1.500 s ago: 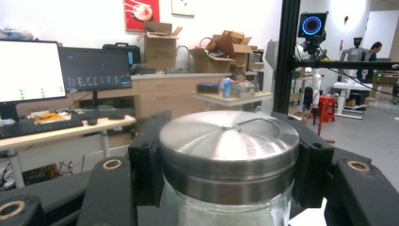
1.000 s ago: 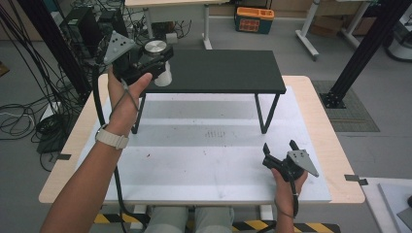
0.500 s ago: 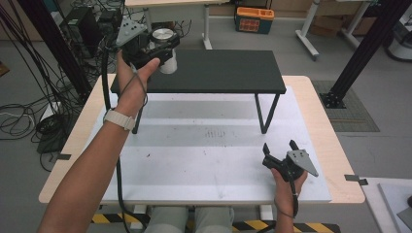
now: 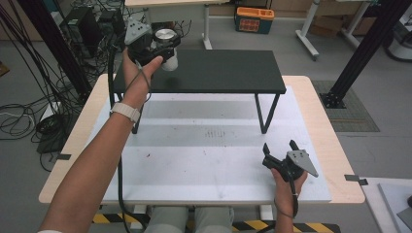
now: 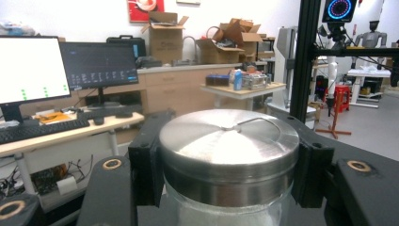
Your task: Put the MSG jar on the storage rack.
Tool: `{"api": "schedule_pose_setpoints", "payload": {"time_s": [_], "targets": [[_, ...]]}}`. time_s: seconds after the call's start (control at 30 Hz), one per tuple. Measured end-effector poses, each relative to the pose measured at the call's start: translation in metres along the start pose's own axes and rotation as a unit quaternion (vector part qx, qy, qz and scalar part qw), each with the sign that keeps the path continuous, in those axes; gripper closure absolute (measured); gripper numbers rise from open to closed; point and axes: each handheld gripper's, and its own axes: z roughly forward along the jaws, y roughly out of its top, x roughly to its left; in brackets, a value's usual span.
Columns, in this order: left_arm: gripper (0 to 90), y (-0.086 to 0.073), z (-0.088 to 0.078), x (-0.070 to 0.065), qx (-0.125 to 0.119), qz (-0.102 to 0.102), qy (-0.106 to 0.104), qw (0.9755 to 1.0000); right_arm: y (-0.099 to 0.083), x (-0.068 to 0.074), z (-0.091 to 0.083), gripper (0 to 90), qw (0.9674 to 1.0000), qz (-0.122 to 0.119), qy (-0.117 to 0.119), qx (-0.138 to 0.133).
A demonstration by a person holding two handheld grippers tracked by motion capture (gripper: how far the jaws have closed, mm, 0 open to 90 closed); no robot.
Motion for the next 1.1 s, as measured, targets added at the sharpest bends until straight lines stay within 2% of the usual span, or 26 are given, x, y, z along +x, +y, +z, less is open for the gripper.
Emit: {"api": "schedule_pose_setpoints", "payload": {"time_s": [0.33, 0.43, 0.53, 0.73, 0.77, 0.8, 0.83, 0.93, 0.97, 1.1], "targets": [[41.6, -0.015, 0.009, 0.007, 0.011, -0.011, 0.006, 0.9999, 0.0, 0.0, 0.0, 5.0, 1.0, -0.001, 0.001, 0.0], [41.6, -0.02, 0.01, 0.008, 0.018, -0.004, 0.006, 0.9998, 0.0, 0.0, 0.0, 4.9, 1.0, -0.001, 0.001, 0.0], [41.6, -0.026, 0.01, 0.01, 0.011, -0.01, 0.004, 0.9999, 0.0, 0.0, 0.0, 5.0, 1.0, -0.001, 0.001, 0.0], [41.3, -0.029, 0.009, 0.009, 0.005, -0.005, 0.004, 1.0, 0.0, 0.0, 0.0, 5.0, 1.0, -0.002, 0.0, 0.0], [39.6, -0.031, 0.009, 0.008, 0.001, -0.004, 0.006, 1.0, 0.0, 0.0, 0.0, 5.1, 1.0, -0.002, 0.0, 0.0], [33.1, -0.033, 0.008, 0.005, -0.01, -0.007, 0.009, 0.9999, 0.0, 0.0, 0.0, 5.0, 1.0, -0.002, 0.0, 0.0], [26.3, -0.033, 0.008, 0.005, -0.01, -0.007, 0.009, 0.9999, 0.0, 0.0, 0.0, 5.0, 1.0, -0.002, 0.0, 0.0], [21.2, -0.032, 0.005, 0.002, -0.02, -0.002, 0.012, 0.9997, 0.0, 0.0, 0.0, 5.1, 1.0, -0.002, 0.0, 0.0], [14.1, -0.031, 0.003, 0.001, -0.021, 0.0, 0.015, 0.9997, 0.0, 0.0, 0.0, 5.1, 1.0, -0.001, 0.0, 0.0], [7.7, -0.029, -0.004, -0.002, -0.031, 0.004, 0.019, 0.9993, 0.0, 0.0, 0.0, 5.1, 1.0, -0.002, 0.001, 0.0]]}}
